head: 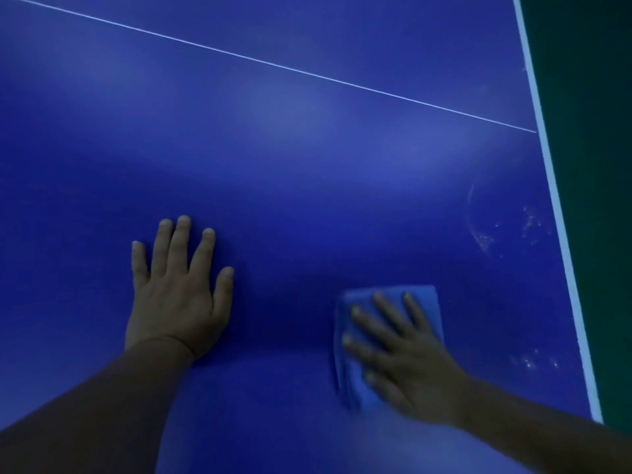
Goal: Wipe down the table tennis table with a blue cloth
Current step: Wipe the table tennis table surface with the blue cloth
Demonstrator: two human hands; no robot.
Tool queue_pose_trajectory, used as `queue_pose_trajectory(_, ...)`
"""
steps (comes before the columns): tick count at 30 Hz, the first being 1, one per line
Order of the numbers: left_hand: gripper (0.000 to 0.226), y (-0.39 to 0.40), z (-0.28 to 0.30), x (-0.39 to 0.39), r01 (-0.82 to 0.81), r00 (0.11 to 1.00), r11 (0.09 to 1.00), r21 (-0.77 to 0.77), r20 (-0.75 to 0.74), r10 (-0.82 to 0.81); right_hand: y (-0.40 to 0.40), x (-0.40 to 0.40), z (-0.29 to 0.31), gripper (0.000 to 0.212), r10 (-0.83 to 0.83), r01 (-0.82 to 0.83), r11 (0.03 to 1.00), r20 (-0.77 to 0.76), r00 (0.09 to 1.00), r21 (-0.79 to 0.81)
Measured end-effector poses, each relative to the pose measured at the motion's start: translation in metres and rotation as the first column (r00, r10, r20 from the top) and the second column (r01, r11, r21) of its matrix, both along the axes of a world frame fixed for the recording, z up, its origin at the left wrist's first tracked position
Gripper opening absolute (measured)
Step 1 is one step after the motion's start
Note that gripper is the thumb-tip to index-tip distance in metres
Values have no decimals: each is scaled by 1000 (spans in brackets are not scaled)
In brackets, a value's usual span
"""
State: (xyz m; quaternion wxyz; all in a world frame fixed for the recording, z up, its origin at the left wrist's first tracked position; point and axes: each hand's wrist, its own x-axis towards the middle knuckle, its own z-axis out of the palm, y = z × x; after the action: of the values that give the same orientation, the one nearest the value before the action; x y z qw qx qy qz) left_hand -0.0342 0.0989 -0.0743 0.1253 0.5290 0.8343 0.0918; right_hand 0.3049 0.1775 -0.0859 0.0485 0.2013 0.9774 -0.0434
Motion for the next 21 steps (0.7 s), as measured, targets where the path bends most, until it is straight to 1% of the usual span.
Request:
queue_pose_trajectory(1,76,0,-1,0,4,1000,1000,4,0,-4,-3,9,2,50,111,-111,993,22,994,-30)
queue_pose_trajectory(2,76,0,-1,0,7,1000,1000,10,3,-7,10,11,5,49,169,-168,985,31,985,-34)
queue_pose_trajectory(3,76,-1,-2,-1,6,1000,1000,17,6,-6,33,5,5,48,154,-155,988,24,988,24)
queue_pose_trajectory(4,76,-1,-3,-2,3,1000,1000,25,7,-3,60,-6,5,51,22,-21,998,-9,1000,61)
queue_pose_trajectory(5,76,-1,-3,-2,1,1000,1000,30,4,-1,88,-17,7,54,-186,189,980,-43,982,61)
queue_pose_trajectory(6,77,-1,-4,-2,3,1000,999,33,-3,-3,112,-27,8,54,-386,388,920,-47,921,47)
queue_pose_trajectory(7,77,-1,-5,-1,8,1000,999,35,-10,-8,128,-36,9,53,-537,538,842,-56,842,25)
queue_pose_trajectory(8,77,-2,-5,-1,12,1000,999,38,-14,-12,132,-44,9,52,-621,623,782,-65,781,12)
queue_pose_trajectory(9,77,-2,-6,-2,14,1000,999,46,-15,-14,124,-50,6,53,-645,648,761,-69,761,29)
queue_pose_trajectory(10,77,-2,-8,-2,14,1000,998,58,-16,-13,106,-53,3,55,-623,627,776,-68,779,67)
queue_pose_trajectory(11,77,-2,-9,-3,12,1000,998,70,-19,-10,79,-54,1,56,-560,566,820,-78,824,88)
queue_pose_trajectory(13,76,-3,-12,-5,12,1000,996,85,-26,-10,8,-41,-2,54,-354,363,929,-106,929,77)
queue_pose_trajectory(14,76,-3,-13,-5,15,1000,995,94,-28,-12,-31,-29,-5,53,-226,231,971,-86,970,55)
queue_pose_trajectory(16,75,-4,-13,-5,24,1000,993,120,-21,-22,-81,-1,-4,53,9,-10,1000,-52,999,-20)
queue_pose_trajectory(17,74,-5,-12,-5,27,1000,990,138,-7,-27,-81,6,0,52,103,-106,993,-44,994,-56)
queue_pose_trajectory(18,74,-6,-11,-5,28,999,986,165,17,-31,-71,8,3,50,151,-153,987,-34,988,-47)
queue_pose_trajectory(19,76,-8,-9,-5,21,998,980,199,51,-32,-52,4,5,49,130,-130,991,-27,991,4)
queue_pose_trajectory(20,78,-10,-5,-5,6,996,973,231,85,-26,-29,-3,7,50,-5,7,999,-47,999,42)
queue_pose_trajectory(21,79,-15,-2,-5,-10,994,968,252,109,-18,-3,-8,9,51,-222,224,974,-61,973,33)
